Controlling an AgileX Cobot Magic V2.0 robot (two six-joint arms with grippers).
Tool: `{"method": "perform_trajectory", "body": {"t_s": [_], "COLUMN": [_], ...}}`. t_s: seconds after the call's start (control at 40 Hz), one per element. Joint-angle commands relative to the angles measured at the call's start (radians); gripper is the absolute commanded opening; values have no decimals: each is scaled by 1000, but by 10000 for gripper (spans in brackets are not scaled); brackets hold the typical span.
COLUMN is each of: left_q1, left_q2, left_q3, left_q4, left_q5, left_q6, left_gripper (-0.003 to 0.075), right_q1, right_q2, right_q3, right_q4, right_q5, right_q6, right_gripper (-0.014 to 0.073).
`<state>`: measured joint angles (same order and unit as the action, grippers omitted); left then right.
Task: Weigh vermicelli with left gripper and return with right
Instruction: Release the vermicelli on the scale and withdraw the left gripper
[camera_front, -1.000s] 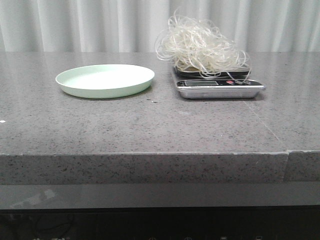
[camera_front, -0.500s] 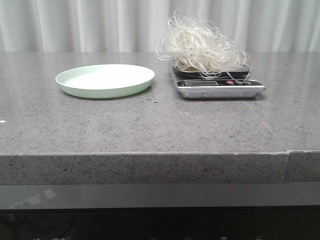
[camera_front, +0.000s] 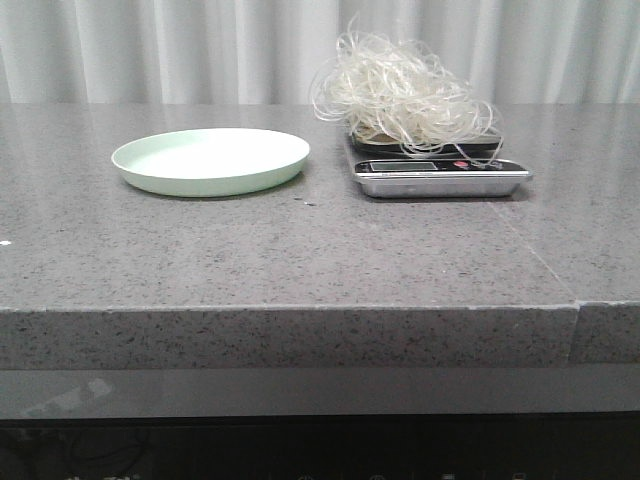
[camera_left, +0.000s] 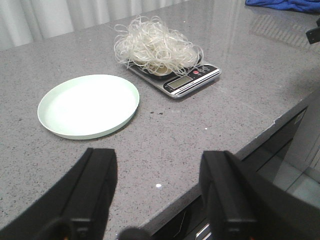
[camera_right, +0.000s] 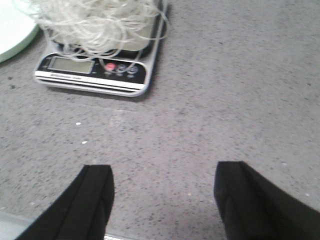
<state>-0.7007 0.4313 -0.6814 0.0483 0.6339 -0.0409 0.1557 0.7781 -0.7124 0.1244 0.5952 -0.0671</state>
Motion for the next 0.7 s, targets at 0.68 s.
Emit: {"method": "perform_trajectory", "body": {"t_s": [0.68], "left_q1": [-9], "left_q2": [6], "left_q3": [-26], "left_q4": [-10], "left_q5": [-72], "left_q6": [-7], "left_gripper": [459], "right_q1": [233], "right_q2": [442], "right_q3": [-516], "right_q4": [8], "right_q5": [-6], "right_q6": [-28], "right_gripper": [548]}}
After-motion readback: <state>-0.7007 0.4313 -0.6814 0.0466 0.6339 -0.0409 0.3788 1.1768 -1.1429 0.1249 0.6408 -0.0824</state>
